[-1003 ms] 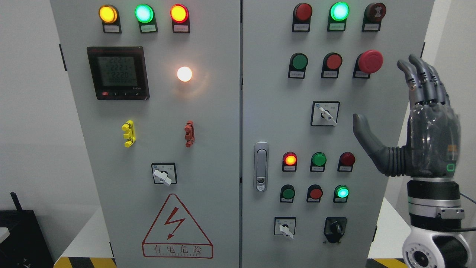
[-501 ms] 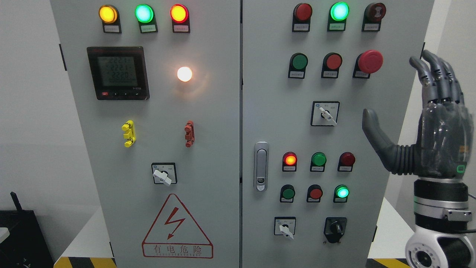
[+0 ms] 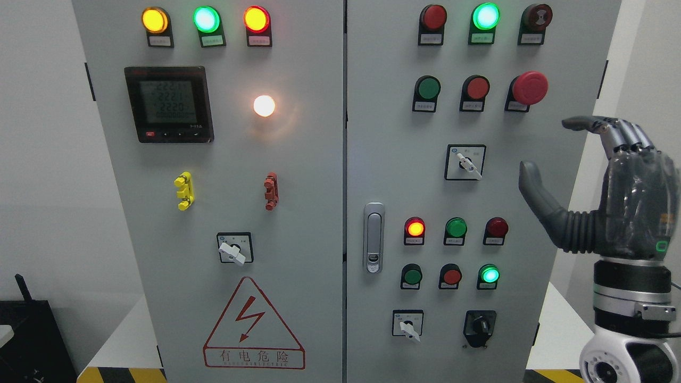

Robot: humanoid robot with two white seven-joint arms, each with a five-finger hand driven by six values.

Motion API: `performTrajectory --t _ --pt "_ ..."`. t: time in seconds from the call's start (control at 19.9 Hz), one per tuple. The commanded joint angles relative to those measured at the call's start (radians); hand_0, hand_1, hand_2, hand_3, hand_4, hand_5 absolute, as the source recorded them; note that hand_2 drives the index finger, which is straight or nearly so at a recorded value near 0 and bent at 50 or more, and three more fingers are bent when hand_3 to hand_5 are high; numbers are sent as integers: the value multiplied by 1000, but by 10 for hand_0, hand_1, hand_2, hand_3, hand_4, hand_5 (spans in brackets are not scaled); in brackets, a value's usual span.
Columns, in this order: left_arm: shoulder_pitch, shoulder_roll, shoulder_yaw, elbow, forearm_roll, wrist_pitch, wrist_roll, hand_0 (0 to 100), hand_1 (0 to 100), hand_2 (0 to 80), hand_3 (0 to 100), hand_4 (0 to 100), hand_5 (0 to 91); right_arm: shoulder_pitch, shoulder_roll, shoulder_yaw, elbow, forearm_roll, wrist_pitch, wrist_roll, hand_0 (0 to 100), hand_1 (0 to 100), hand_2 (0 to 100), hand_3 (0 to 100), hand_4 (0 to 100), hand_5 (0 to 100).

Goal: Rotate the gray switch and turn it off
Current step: 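Move the right hand toward the upper rotary switch, shaping a pinch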

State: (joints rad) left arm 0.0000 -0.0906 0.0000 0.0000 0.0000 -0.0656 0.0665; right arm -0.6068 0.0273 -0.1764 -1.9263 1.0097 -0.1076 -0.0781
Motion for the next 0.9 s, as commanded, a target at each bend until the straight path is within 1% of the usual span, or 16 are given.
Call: performTrajectory --t 0.0,0.1,0.25,0.35,0.5,0.6,0.75,0.85 --pt "-9 0 8 -26 20 0 -1 120 389 0 0 0 0 24 71 -5 4 -5 0 29 184 454 446 952 943 1000" --pt "-9 0 8 -26 18 0 -1 120 389 0 0 0 0 32 82 0 6 -5 2 34 179 455 459 977 955 1000" --pt "-9 0 8 -26 20 0 -1 120 389 0 0 0 0 38 86 2 16 -6 3 34 170 459 465 997 966 1000" --pt "-9 0 8 -26 20 0 -1 120 389 0 0 0 0 38 100 5 21 -5 29 37 166 460 465 1000 971 1000" --pt "-9 0 8 -26 20 0 -1 120 389 0 0 0 0 41 106 8 24 -5 55 37 152 460 468 1000 974 1000" --pt "-9 0 8 -26 18 0 -1 120 389 0 0 0 0 41 118 8 32 -6 60 37 133 459 470 1000 974 1000" --pt "-9 0 9 -26 20 0 -1 120 389 0 0 0 0 41 120 20 43 -19 65 37 72 433 485 1000 975 1000" --pt "-9 0 8 -26 18 0 -1 120 389 0 0 0 0 41 118 29 50 -68 69 35 28 413 507 1000 974 1000"
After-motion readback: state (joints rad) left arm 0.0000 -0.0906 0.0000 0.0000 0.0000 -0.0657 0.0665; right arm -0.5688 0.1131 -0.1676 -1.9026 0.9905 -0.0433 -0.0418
